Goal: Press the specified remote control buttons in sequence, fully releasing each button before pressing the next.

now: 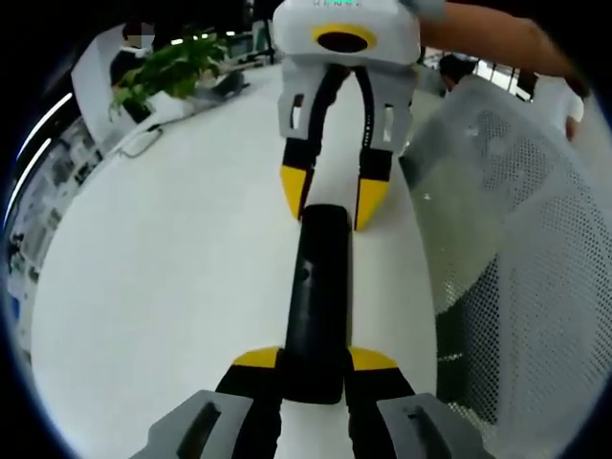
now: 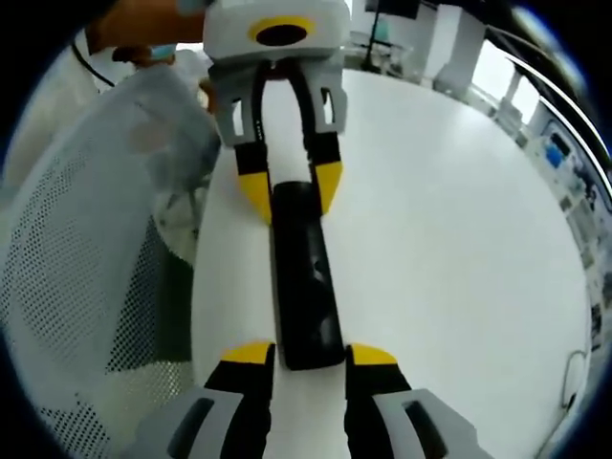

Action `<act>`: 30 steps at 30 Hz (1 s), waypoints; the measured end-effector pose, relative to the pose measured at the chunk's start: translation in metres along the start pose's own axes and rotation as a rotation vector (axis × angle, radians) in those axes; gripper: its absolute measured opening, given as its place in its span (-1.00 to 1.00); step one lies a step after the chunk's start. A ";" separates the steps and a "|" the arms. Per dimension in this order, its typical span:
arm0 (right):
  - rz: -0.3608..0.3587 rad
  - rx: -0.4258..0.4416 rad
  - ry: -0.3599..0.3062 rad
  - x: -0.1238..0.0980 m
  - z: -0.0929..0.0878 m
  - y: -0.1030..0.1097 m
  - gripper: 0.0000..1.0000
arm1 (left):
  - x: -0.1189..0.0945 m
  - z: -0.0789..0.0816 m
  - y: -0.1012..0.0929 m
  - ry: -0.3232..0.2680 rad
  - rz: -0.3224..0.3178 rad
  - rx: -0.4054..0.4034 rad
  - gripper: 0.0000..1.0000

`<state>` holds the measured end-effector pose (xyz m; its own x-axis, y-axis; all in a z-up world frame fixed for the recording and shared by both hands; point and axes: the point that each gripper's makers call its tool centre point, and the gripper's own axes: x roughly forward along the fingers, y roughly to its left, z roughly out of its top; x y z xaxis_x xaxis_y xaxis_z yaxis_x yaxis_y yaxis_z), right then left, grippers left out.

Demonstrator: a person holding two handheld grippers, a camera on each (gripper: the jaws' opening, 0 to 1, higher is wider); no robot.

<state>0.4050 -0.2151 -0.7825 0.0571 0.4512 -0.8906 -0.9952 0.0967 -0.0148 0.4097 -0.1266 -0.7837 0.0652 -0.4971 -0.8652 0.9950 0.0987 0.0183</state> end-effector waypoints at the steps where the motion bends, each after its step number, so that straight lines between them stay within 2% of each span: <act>1: -0.001 0.001 -0.001 -0.002 0.001 0.000 -0.46 | 0.000 0.000 0.000 0.000 0.000 -0.002 -0.53; 6: -0.013 0.007 -0.013 -0.012 0.004 -0.004 -0.45 | -0.001 0.000 0.000 -0.009 0.000 -0.006 -0.53; 10: -0.019 -0.007 -0.016 -0.017 0.006 -0.005 -0.54 | -0.001 -0.001 0.000 -0.018 -0.005 -0.007 -0.53; 22: -0.022 -0.070 0.007 -0.024 0.010 -0.005 -0.99 | -0.002 0.000 0.001 -0.028 -0.004 -0.006 -0.53; 30: -0.012 -0.094 0.037 -0.021 0.010 -0.004 -1.00 | -0.002 0.000 0.001 -0.033 -0.003 -0.005 -0.53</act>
<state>0.4088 -0.2160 -0.7596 0.0674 0.4177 -0.9061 -0.9977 0.0173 -0.0663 0.4106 -0.1255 -0.7817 0.0644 -0.5254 -0.8484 0.9948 0.1014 0.0127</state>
